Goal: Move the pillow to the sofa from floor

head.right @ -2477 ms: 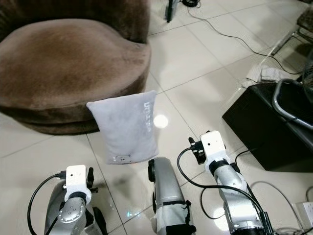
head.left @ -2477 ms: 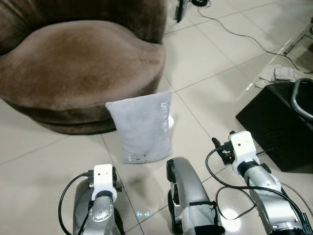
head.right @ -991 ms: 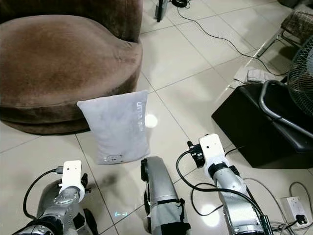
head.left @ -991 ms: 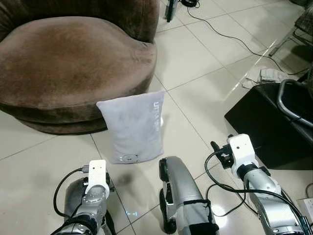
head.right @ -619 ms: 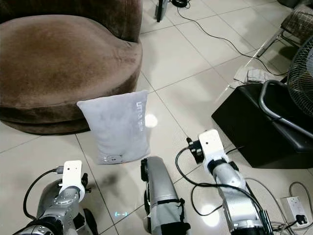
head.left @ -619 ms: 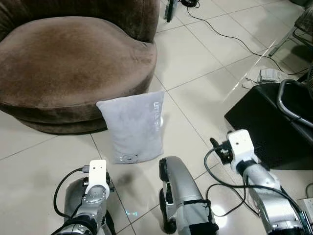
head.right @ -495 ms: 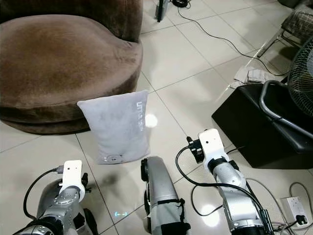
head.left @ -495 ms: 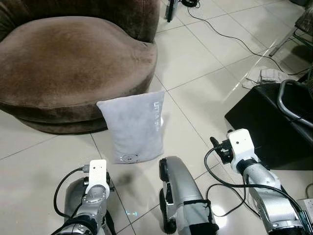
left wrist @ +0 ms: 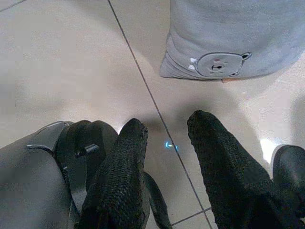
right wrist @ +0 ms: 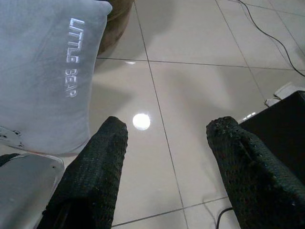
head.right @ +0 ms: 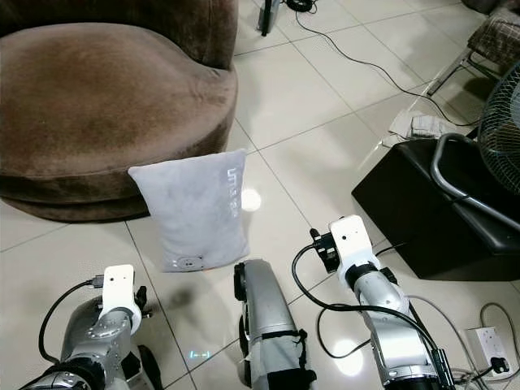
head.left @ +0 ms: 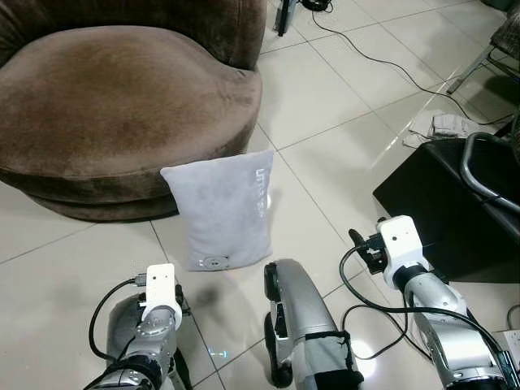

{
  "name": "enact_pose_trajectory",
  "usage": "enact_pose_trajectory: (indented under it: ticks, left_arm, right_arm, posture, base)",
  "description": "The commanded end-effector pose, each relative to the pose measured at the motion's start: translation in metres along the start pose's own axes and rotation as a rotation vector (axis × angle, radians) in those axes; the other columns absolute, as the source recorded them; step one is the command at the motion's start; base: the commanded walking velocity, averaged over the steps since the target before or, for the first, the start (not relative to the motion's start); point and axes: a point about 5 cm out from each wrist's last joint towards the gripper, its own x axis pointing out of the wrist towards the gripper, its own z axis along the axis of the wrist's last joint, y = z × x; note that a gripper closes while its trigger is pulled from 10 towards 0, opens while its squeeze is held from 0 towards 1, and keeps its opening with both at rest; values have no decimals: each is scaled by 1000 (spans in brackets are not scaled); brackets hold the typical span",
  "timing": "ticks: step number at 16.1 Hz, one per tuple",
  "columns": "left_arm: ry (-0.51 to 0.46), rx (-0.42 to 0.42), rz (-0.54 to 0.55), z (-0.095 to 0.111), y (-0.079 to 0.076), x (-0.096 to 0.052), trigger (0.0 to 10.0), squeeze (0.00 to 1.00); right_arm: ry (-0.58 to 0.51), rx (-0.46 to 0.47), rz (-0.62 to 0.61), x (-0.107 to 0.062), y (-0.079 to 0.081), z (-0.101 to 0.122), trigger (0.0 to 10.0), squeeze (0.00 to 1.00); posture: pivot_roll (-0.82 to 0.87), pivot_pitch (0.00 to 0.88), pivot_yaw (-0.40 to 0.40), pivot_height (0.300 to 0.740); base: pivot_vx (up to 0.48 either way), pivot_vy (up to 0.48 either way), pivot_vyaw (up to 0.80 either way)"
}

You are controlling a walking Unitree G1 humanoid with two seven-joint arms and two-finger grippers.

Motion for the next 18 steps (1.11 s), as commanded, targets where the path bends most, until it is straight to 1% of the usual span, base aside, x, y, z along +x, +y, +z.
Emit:
enact_pose_trajectory:
  ticks: [1, 3, 8, 10, 18]
  left_arm:
    - [103, 16, 22, -29, 7, -6, 10000, 0]
    - [110, 18, 17, -31, 4, -7, 10000, 0]
    - [118, 34, 20, -34, 4, -8, 10000, 0]
    - [114, 30, 20, -32, 4, -7, 10000, 0]
    - [103, 43, 16, -30, 1, -7, 10000, 0]
  right_arm:
    - [33, -4, -6, -5, -2, -8, 10000, 0]
    - [33, -10, -2, -4, -2, -7, 10000, 0]
    - [29, -5, 2, -2, -3, -4, 10000, 0]
    - [23, -9, 8, 2, -2, 0, 10000, 0]
    - [34, -11, 23, 5, 1, 0, 10000, 0]
  posture:
    - [-181, 309, -175, 543]
    - [-183, 310, -175, 543]
    - [-181, 302, -180, 543]
    - [-180, 300, -181, 543]
    - [-179, 301, -187, 543]
  base:
    - [0, 0, 0]
    - [0, 0, 0]
    - [0, 0, 0]
    - [0, 0, 0]
    - [0, 0, 0]
